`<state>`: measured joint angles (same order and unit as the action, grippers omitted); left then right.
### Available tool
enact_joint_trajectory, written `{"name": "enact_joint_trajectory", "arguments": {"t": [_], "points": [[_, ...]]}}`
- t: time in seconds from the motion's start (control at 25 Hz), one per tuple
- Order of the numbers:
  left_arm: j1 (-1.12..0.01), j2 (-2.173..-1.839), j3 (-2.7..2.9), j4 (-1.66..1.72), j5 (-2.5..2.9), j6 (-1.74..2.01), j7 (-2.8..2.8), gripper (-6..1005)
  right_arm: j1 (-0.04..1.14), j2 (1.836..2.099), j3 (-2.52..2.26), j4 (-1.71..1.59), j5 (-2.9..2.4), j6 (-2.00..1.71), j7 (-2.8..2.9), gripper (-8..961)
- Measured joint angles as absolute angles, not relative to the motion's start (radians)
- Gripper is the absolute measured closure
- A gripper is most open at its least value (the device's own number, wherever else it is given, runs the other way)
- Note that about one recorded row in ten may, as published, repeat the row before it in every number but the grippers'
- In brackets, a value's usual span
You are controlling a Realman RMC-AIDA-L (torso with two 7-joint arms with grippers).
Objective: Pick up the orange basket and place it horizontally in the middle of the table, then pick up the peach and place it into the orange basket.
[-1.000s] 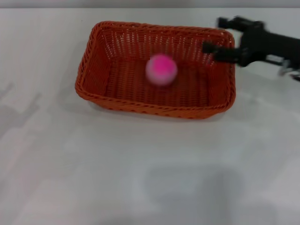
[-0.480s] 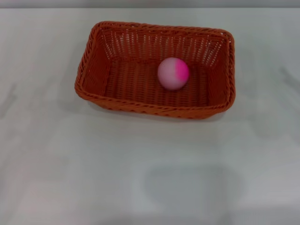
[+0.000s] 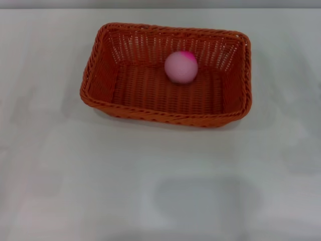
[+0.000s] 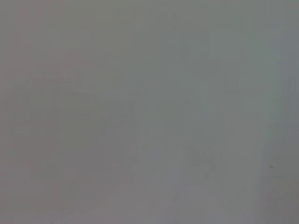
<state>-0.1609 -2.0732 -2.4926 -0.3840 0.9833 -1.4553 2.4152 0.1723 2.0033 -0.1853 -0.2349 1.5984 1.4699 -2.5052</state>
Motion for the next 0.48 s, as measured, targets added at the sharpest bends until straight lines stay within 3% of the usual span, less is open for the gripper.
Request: {"name": "enact_joint_trajectory", "arguments": {"t": [0.48], "points": [[-0.165,-2.076,-2.493,-0.325,0.955,-1.453,2.505,139,0.155,2.005,-0.145,-0.135,1.599,1.502,-2.68,83]]}}
